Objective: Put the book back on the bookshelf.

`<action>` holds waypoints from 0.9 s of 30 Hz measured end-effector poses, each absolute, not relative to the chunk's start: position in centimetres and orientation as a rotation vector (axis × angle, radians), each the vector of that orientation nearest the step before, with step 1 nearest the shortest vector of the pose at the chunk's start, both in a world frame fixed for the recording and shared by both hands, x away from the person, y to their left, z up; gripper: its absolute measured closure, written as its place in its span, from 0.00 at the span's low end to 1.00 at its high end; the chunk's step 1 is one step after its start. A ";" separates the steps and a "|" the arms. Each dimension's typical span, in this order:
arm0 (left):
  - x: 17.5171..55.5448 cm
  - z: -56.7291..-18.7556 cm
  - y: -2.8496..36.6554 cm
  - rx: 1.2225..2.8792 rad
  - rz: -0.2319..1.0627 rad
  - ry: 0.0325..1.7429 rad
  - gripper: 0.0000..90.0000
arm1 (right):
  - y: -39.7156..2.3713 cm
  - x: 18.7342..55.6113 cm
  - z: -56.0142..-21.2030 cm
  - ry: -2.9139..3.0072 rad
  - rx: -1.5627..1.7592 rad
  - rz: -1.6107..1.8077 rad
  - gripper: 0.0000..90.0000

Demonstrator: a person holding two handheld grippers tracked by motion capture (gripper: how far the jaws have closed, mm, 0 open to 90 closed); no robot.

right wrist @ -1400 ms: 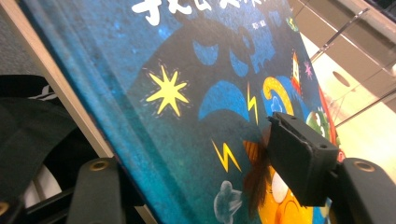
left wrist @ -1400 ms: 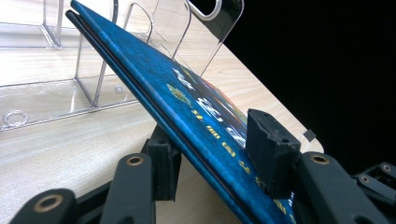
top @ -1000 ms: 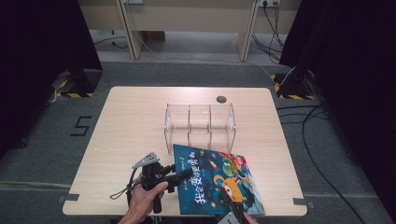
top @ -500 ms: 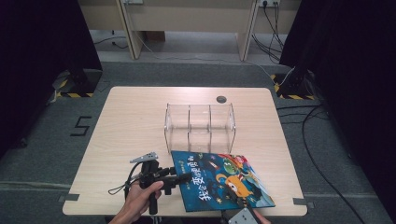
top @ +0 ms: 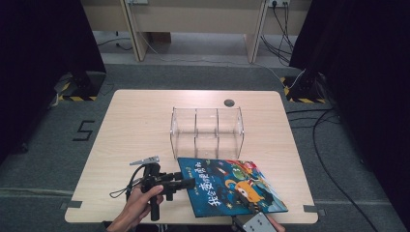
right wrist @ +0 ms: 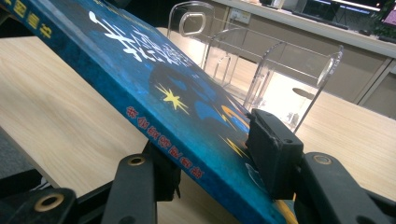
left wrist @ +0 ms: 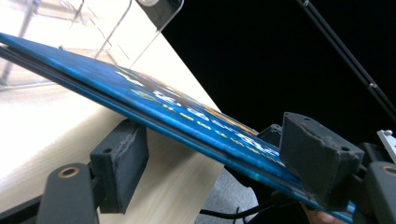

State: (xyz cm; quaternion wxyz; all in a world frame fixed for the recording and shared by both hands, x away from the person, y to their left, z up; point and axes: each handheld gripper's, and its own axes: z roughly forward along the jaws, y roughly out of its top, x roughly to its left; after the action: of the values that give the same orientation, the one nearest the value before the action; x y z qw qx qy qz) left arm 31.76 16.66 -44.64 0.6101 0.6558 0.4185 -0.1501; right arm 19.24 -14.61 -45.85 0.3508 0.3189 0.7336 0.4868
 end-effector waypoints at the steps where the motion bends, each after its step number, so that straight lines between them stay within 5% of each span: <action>1: 31.8 -44.6 16.8 1.509 -0.341 0.965 0.26 | -14.7 19.3 -45.8 1.897 0.826 1.266 0.62; 27: 32.2 -44.4 18.9 1.459 -0.160 0.965 0.30 | -15.6 19.6 -45.3 1.880 0.867 1.329 0.62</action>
State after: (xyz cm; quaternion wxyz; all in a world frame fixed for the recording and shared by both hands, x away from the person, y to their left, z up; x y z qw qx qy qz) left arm 32.25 18.86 -44.39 0.6385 0.6393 0.4227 -0.0701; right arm 19.62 -15.57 -45.27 0.3343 0.3322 0.7201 0.5092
